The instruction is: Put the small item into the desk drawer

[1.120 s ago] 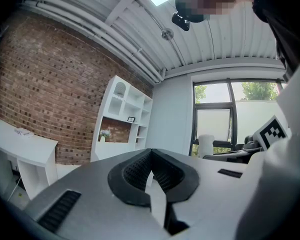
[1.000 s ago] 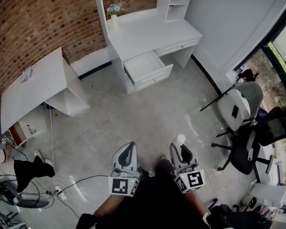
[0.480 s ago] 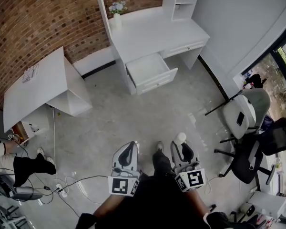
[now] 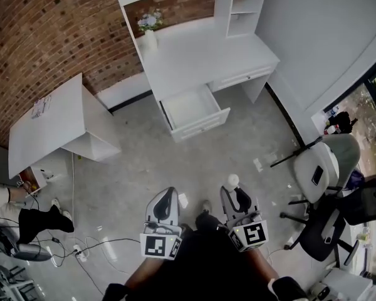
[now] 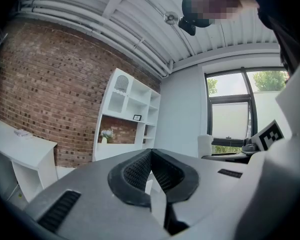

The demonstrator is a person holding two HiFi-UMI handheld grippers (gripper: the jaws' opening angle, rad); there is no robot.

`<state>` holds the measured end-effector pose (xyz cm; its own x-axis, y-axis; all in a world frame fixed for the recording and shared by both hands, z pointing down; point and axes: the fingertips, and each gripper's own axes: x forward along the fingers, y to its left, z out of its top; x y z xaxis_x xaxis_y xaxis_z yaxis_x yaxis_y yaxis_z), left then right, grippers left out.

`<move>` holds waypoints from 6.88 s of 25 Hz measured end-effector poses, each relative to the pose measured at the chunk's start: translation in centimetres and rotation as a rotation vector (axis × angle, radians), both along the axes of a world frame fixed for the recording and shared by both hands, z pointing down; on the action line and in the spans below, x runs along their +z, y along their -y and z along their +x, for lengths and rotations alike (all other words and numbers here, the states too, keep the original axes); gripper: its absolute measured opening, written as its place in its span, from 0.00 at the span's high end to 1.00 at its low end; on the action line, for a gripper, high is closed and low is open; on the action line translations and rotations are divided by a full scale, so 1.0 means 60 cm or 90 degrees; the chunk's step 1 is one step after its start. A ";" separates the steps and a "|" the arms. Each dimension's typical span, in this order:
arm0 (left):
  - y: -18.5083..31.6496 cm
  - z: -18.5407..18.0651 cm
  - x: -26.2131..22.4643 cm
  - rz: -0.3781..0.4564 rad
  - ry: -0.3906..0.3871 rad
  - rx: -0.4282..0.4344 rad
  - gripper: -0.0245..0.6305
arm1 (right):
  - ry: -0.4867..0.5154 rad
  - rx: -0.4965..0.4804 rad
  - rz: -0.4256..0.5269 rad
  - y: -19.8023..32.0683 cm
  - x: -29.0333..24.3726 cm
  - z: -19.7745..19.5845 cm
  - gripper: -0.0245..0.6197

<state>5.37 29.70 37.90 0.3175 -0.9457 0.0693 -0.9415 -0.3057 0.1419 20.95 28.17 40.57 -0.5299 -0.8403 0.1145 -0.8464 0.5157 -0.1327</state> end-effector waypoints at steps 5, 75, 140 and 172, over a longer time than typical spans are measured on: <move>0.025 0.020 0.005 -0.009 0.006 -0.026 0.93 | 0.007 -0.030 0.009 0.047 0.004 0.019 0.75; 0.663 -0.168 0.028 -0.038 -0.003 -0.249 0.93 | -0.090 -0.351 -0.042 0.787 0.055 -0.229 0.75; 0.728 -0.172 0.167 -0.161 -0.069 -0.272 0.93 | -0.700 -0.889 -0.409 0.648 0.823 -0.178 0.75; 0.723 -0.192 0.221 -0.203 -0.080 -0.283 0.93 | -0.761 -0.909 -0.461 0.628 0.949 -0.169 0.73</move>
<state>-6.15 -13.70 51.18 -0.0826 -0.9289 0.3609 -0.9397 0.1932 0.2823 10.83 -9.52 97.52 -0.0629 0.3989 0.9148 0.2503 0.8937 -0.3725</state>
